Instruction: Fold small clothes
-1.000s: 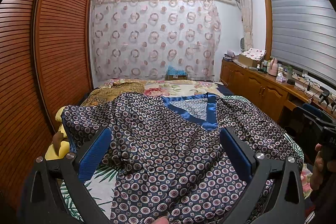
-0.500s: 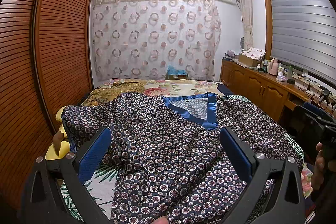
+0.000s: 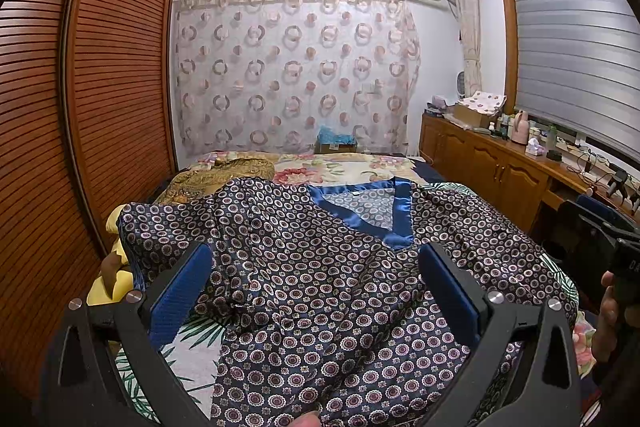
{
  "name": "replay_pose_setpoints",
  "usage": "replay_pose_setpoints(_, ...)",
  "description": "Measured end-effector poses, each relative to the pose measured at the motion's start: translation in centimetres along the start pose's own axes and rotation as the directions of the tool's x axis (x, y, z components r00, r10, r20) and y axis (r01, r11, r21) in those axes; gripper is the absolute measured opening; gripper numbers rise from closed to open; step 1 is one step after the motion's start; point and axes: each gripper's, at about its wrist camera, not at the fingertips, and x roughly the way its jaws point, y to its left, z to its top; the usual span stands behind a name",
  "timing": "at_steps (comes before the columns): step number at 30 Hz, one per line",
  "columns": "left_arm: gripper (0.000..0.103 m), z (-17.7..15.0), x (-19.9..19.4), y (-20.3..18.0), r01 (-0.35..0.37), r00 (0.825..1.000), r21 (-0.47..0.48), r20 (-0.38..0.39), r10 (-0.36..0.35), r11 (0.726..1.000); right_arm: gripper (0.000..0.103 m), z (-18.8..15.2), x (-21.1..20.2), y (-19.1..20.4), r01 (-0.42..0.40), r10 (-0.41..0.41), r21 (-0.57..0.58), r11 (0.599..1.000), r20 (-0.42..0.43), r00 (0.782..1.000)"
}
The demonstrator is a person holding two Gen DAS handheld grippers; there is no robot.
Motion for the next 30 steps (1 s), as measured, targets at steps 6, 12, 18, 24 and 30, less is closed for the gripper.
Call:
replay_pose_setpoints(6,0.103,0.1,-0.1,-0.1,0.0,1.0,0.001,0.002,0.0,1.0,0.103,0.0,0.0,0.0,-0.001,0.001,0.001,1.0,0.0,1.0)
replay_pose_setpoints(12,0.103,0.2,-0.2,-0.1,0.0,1.0,0.001,0.003,0.0,1.0,0.103,0.0,0.0,0.0,-0.001,0.001,0.0,1.0,0.001,1.0)
replay_pose_setpoints(18,0.103,0.2,-0.2,-0.1,-0.001,1.0,-0.001,0.0,0.001,1.0,0.103,0.0,0.1,0.1,-0.005,0.005,0.001,1.0,0.001,1.0)
replay_pose_setpoints(24,0.103,-0.3,0.3,0.9,-0.005,1.0,-0.004,-0.018,0.005,1.0,0.103,-0.4,0.8,0.1,-0.01,0.01,0.001,1.0,-0.009,1.0)
replay_pose_setpoints(30,0.103,-1.9,1.6,4.2,-0.015,0.997,-0.043,-0.071,0.012,0.999,0.103,-1.6,3.3,0.4,-0.026,0.025,-0.015,1.0,-0.052,0.998)
